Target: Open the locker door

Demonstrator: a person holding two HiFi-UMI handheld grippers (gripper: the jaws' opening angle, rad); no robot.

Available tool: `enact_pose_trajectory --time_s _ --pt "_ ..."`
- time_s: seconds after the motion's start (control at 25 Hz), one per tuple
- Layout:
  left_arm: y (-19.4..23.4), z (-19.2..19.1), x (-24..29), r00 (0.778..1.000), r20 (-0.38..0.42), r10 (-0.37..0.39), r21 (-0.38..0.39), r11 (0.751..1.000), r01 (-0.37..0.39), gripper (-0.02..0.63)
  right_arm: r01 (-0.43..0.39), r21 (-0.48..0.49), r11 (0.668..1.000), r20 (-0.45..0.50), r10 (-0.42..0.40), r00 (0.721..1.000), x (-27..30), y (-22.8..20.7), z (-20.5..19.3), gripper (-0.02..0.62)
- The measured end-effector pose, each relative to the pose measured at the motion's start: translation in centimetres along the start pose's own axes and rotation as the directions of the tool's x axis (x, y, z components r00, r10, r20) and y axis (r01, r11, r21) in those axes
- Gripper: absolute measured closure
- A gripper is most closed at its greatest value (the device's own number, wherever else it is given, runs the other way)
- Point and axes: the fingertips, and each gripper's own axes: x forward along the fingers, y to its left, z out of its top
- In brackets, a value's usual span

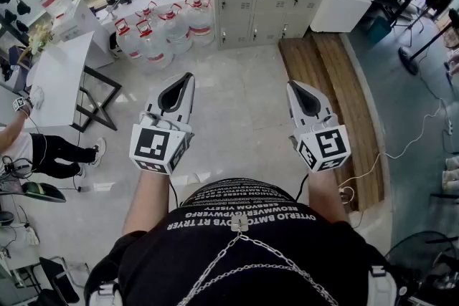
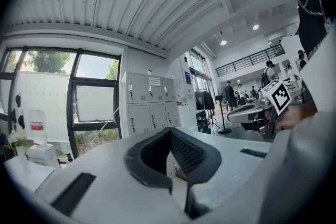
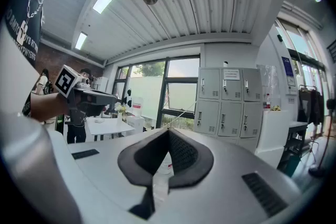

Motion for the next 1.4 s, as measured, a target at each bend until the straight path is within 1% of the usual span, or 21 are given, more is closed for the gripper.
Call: enact_pose_trajectory --time_s 0.2,0.4,0.56,0.76,0.8,0.92,1.12,1.28,1.4 --pt "-1.0 0.0 0.2 1.0 0.01 0.02 0.006 1.0 -0.02 0.607 -0.006 0.006 1.0 0.016 0.006 1.0 -0.9 -0.6 0.0 0.6" --pt "-1.9 -0.6 -0.2 0.998 0.003 0.055 0.002 0.998 -0.055 0.607 0.003 0.017 1.0 0.018 -0.004 1.0 -2.3 -2.0 -0.5 0.598" --pt "-2.9 -0.9 -0.5 0.998 0.003 0.07 -0.009 0.998 -0.07 0.607 -0.017 0.03 0.999 0.002 0.017 1.0 -2.5 -2.4 -1.1 0.598" --pt "-3.7 -1.9 -0.9 0.998 -0.033 0.062 -0.003 0.998 -0.062 0.607 -0.053 0.06 0.997 0.004 0.053 0.999 -2.0 -1.7 -1.5 0.598" --pt "-3.8 -2.2 -1.0 0.997 -0.042 0.059 -0.005 0.998 -0.059 0.607 -0.064 0.073 0.995 0.013 0.063 0.998 -1.8 -1.5 -1.5 0.592" --pt "-3.5 -3.0 -1.1 0.997 -0.062 0.048 -0.015 0.999 -0.049 0.607 -0.076 0.102 0.992 0.036 0.073 0.997 -1.1 -1.1 -1.6 0.523" --pt "-2.0 -3.6 0.7 0.997 -0.066 0.033 -0.027 0.999 -0.035 0.607 -0.083 0.106 0.991 0.015 0.082 0.997 1.3 -1.2 -2.1 0.441" --pt "-1.4 -4.4 3.3 0.998 -0.063 -0.007 -0.039 0.999 0.005 0.607 -0.074 0.136 0.988 -0.005 0.076 0.997 3.2 -2.2 -3.0 0.43" --pt "-0.3 -4.7 5.8 0.998 -0.056 -0.036 -0.037 0.999 0.034 0.607 -0.066 0.142 0.988 -0.004 0.067 0.998 5.3 -3.1 -2.8 0.43"
